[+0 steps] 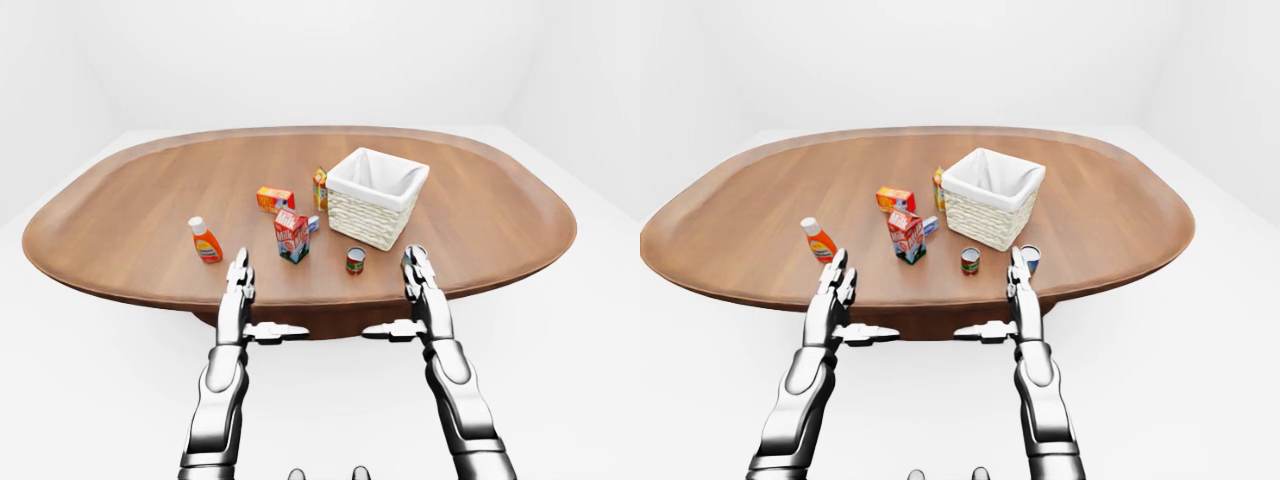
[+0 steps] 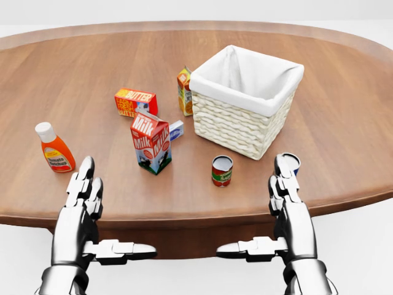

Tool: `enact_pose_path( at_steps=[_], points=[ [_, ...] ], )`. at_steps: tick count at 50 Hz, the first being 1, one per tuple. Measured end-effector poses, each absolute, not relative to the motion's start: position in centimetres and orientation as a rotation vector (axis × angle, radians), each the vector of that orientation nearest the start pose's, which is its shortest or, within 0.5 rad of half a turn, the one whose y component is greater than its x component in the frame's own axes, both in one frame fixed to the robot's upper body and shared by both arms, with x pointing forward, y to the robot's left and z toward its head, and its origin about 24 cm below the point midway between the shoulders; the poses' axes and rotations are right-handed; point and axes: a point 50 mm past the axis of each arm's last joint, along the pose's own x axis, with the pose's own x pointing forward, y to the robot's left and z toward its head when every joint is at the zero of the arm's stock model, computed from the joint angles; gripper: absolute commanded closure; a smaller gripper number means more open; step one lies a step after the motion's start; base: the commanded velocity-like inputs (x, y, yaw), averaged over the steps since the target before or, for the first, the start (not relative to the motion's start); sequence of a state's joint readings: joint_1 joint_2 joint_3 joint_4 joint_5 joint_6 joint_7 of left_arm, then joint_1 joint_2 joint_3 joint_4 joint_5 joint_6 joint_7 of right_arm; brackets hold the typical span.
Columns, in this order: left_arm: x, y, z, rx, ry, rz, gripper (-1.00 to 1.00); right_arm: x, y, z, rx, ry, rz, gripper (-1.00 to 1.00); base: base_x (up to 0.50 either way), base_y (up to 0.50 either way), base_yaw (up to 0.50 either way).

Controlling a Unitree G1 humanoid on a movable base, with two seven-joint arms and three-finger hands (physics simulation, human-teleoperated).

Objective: Pick up the alphabet soup, and put it in the basket.

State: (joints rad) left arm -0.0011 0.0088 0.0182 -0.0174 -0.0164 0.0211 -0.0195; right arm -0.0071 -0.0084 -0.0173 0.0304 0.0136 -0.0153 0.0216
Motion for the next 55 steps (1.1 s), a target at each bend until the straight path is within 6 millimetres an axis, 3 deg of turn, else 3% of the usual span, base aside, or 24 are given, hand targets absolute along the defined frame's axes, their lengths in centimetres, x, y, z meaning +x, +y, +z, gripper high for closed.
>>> enact_pose_path(
  at_steps=[16,37,44,55],
  points=[
    [25.3,16.3,5.7,-0.014,-0.036,-0.002,-1.0,25.4,-16.1,4.0,-0.013,-0.006,0.006,-1.0,0.0,0.0,0.0],
    [22.9,18.6,14.7,-0.047,-0.415,0.067,-1.0,22.7,-17.1,11.2,-0.153,-0.247,-0.042,-1.0,0.0,0.0,0.0],
    [22.2,19.0,16.2,-0.054,-0.486,0.083,-1.0,22.0,-17.4,12.5,-0.19,-0.298,-0.06,-1.0,0.0,0.0,0.0],
    [21.7,19.2,17.0,-0.058,-0.528,0.091,-1.0,21.6,-17.6,13.1,-0.215,-0.322,-0.074,-1.0,0.0,-0.48,0.0]
  ],
)
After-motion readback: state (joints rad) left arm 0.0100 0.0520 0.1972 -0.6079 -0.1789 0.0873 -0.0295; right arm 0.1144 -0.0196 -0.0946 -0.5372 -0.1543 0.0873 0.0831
